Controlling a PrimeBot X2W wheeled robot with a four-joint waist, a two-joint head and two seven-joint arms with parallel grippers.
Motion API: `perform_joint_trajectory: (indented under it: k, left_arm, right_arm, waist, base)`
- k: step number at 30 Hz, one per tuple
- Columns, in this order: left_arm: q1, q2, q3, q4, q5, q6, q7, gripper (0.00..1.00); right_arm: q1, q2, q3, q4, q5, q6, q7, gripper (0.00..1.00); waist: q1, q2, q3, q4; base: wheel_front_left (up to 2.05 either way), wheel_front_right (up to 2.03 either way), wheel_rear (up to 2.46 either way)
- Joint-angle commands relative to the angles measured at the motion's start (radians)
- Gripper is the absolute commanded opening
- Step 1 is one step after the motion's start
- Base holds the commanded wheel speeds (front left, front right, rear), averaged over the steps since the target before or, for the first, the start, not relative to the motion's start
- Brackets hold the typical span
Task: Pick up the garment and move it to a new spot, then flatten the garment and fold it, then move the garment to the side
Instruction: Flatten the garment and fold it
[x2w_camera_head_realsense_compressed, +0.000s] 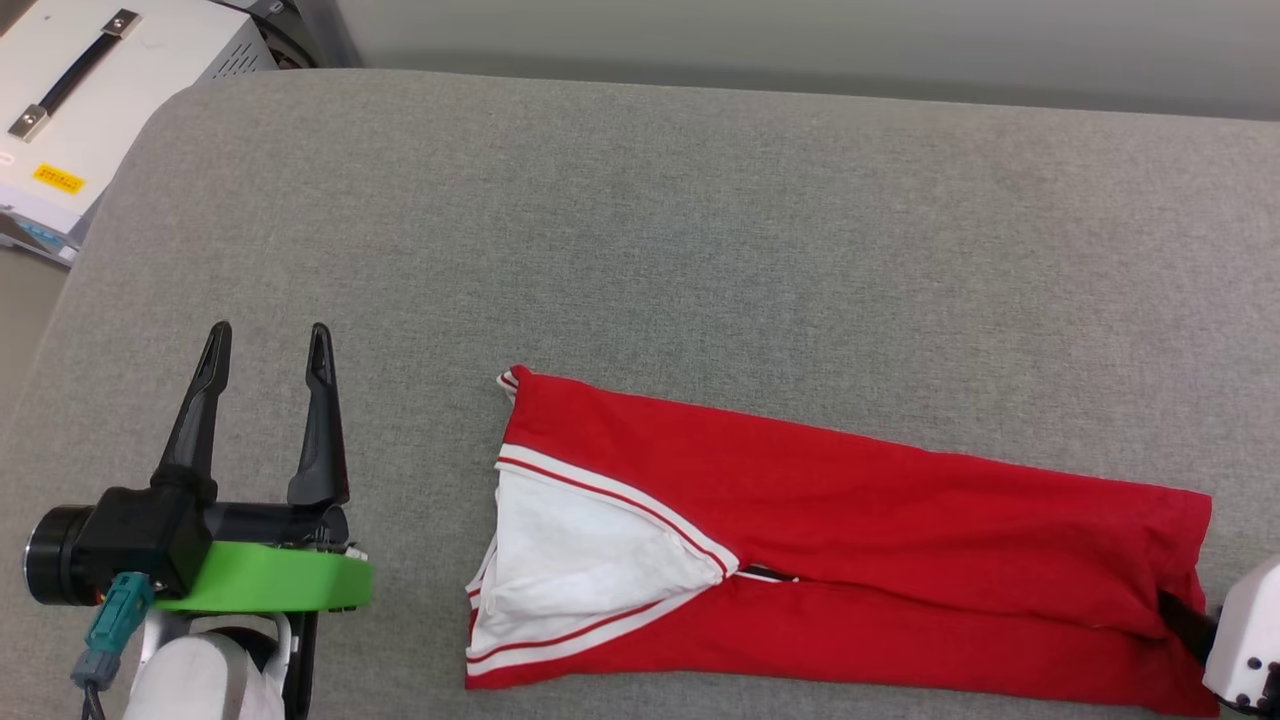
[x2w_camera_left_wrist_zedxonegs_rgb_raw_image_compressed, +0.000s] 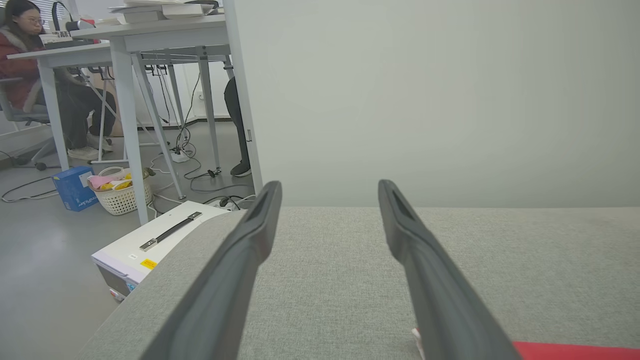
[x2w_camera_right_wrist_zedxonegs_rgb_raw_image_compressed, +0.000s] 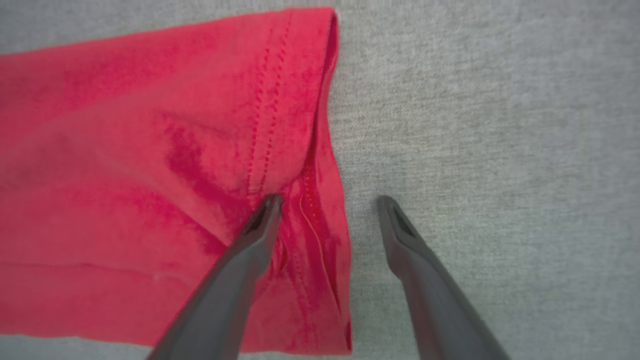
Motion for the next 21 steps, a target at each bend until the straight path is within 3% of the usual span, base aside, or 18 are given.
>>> perform_joint_trajectory:
  k: [1,8,19,20,21]
  left_arm:
    - [0.005,-0.014,0.013,0.003,0.019,-0.015,-0.006,1.0]
    - [0.002,-0.064,0.058,0.017,0.06,-0.073,-0.006,1.0]
    - [0.007,-0.106,0.095,0.039,0.095,-0.113,-0.006,1.0]
    - [0.008,-0.108,0.097,0.041,0.097,-0.116,-0.006,1.0]
    - [0.01,-0.11,0.098,0.042,0.098,-0.118,-0.006,1.0]
  right_arm:
    - [-0.006,0.008,0.031,0.032,0.026,0.0,-0.005,1.0]
    - [-0.001,0.004,0.124,0.073,0.153,0.0,-0.018,1.0]
    - [-0.009,-0.008,0.221,0.123,0.229,0.0,-0.073,1.0]
    - [-0.01,-0.007,0.23,0.128,0.236,0.0,-0.079,0.94]
    - [-0.01,-0.008,0.236,0.132,0.24,0.0,-0.085,0.49]
  waist:
    - [0.0,0.012,0.003,0.003]
    - [0.0,0.012,0.004,0.009]
    - [0.0,0.012,-0.014,0.008]
    - [0.0,0.012,-0.018,0.008]
    - [0.0,0.012,-0.02,0.008]
  base:
    - [0.0,0.0,0.0]
    - [0.0,0.0,0.0]
    - [0.0,0.0,0.0]
    - [0.0,0.0,0.0]
    - [0.0,0.0,0.0]
